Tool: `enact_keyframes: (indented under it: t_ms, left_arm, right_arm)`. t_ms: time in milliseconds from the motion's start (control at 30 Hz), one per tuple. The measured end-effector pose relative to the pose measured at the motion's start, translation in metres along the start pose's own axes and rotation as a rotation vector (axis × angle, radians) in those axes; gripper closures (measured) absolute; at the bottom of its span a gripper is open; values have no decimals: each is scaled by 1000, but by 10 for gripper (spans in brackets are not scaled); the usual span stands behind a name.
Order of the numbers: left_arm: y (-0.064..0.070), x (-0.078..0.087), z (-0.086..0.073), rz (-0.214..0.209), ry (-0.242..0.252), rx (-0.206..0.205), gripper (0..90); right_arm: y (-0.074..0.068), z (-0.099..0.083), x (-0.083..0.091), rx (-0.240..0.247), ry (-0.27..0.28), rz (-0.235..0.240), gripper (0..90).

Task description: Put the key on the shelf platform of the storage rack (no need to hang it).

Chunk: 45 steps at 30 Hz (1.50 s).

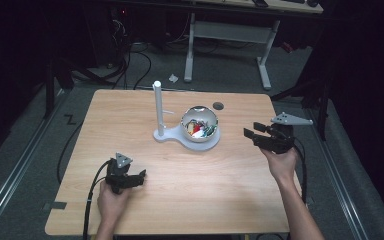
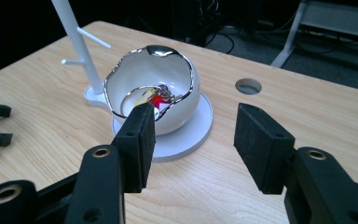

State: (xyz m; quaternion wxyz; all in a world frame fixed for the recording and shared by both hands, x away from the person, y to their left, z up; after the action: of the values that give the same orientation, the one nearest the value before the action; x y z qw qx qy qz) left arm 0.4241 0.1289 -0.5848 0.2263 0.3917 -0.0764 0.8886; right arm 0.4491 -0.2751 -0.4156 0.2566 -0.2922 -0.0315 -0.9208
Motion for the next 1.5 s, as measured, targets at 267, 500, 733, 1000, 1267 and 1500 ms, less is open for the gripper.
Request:
enact_keyframes:
  t_ms: [267, 500, 733, 1000, 1267, 1500]
  left_arm:
    - [0, 0, 0, -1, 1, -1, 192]
    - [0, 0, 0, -1, 2, -2, 195]
    - [0, 0, 0, -2, 1, -2, 195]
    - [0, 0, 0, -1, 1, -2, 195]
    - [0, 0, 0, -1, 1, -2, 194]
    - [0, 0, 0, -1, 1, -2, 194]
  right_arm:
    - [-3, -9, 19, 16, -16, -18, 487]
    - [-6, -20, 27, 12, -9, -23, 492]
    - [-6, -31, 34, -11, 5, -26, 493]
    - [-8, -41, 36, -26, 16, -19, 493]
    - [-12, -51, 29, -34, 11, -9, 493]
    - [-12, -60, 20, -45, 14, -14, 496]
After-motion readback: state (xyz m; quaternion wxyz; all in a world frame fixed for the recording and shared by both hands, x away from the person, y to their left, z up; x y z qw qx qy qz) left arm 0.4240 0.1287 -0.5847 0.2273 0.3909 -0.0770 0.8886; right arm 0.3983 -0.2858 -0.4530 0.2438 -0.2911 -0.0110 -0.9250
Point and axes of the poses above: each handheld gripper's, and its own axes: x roughly backward along the jaws, z roughly out of its top, y roughly to its right, the point moved 8 cm from there along -x, roughly forward along the jaws, and after that the axes turned 2 degrees about -y, right-handed, at the moved point
